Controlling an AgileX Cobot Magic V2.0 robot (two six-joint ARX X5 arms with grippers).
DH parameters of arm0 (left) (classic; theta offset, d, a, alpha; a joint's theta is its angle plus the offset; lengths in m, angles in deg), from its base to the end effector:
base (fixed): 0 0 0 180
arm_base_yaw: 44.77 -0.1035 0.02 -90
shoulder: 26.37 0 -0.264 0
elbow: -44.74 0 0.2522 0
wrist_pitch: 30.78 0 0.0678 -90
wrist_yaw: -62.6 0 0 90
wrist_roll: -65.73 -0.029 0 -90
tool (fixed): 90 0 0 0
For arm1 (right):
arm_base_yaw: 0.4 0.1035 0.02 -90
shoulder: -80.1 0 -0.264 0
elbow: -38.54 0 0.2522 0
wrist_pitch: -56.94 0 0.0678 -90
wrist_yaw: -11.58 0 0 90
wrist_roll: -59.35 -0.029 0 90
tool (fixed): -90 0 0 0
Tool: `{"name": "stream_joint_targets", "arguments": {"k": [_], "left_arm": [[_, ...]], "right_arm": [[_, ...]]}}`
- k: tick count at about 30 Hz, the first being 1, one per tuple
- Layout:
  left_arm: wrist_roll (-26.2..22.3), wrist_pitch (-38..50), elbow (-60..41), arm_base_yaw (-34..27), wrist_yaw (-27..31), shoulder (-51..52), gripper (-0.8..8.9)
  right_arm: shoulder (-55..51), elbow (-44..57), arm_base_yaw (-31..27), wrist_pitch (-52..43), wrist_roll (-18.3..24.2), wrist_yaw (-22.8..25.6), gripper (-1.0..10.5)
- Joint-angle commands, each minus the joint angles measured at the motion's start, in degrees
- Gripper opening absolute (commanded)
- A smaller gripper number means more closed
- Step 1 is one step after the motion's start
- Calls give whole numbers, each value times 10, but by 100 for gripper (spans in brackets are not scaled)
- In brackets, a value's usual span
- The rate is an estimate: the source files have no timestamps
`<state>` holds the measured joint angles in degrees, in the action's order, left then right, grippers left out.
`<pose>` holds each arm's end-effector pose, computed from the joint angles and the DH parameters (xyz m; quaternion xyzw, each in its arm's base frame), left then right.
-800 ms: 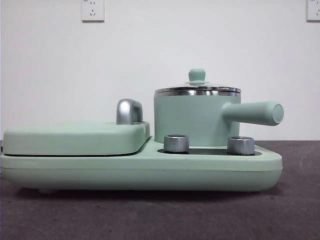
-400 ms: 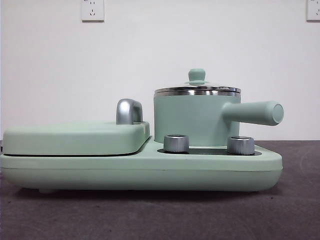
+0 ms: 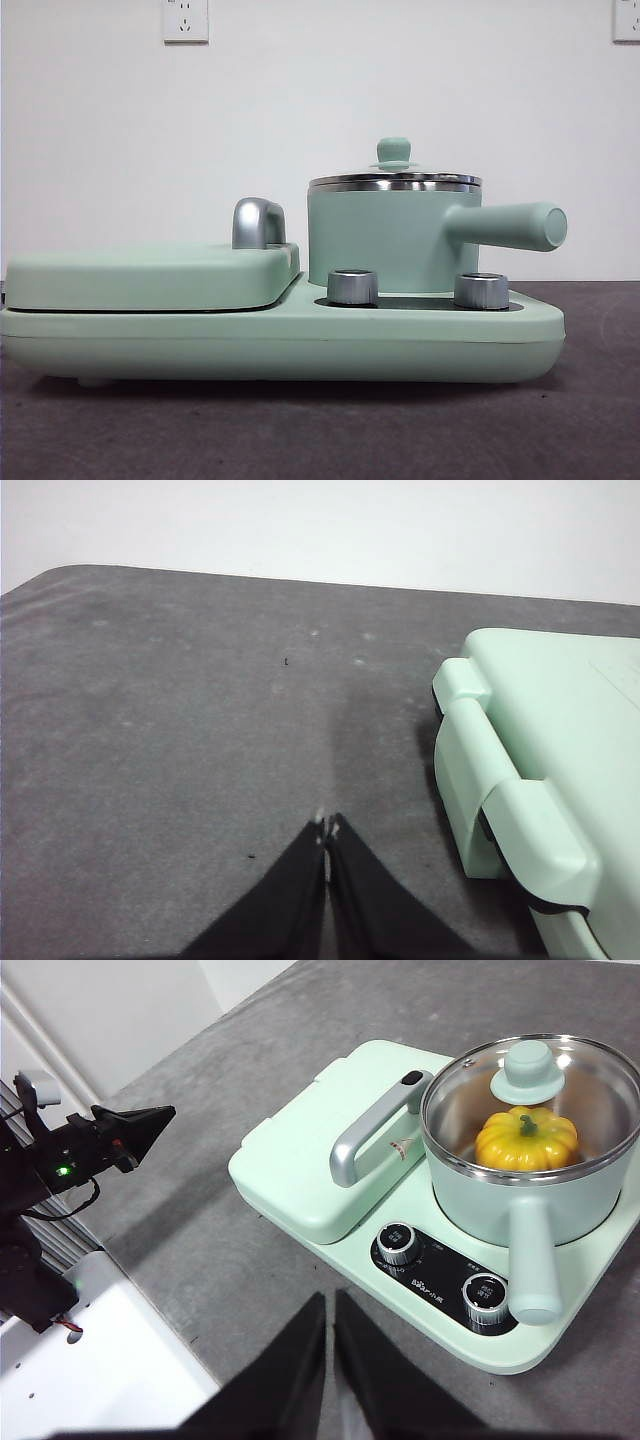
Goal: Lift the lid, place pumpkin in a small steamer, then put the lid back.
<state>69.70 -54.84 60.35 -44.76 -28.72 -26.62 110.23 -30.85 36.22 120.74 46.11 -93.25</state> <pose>0.0949 -0.0007 0.1568 -0.0354 0.0762 -0.0089 0.9964 0.0551 0.0502 0.3558 0.0616 0.2562 0.3973 0.8791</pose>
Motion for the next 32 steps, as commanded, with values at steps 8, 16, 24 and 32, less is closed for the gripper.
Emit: {"name": "stream_joint_targets", "arguments": {"k": [8, 16, 24, 32], "left_arm": [[-7, -4, -11, 0, 3, 1, 6], [-7, -4, -11, 0, 3, 1, 6], [-7, -4, -11, 0, 3, 1, 6], [-7, -4, -11, 0, 3, 1, 6]], "right_arm": [[-63, 146, -184, -199, 15, -15, 11], [-174, 400, -348, -442, 37, 10, 11], [-242, 503, -410, -448, 47, 85, 11], [-286, 545, -410, -434, 50, 105, 11]]}}
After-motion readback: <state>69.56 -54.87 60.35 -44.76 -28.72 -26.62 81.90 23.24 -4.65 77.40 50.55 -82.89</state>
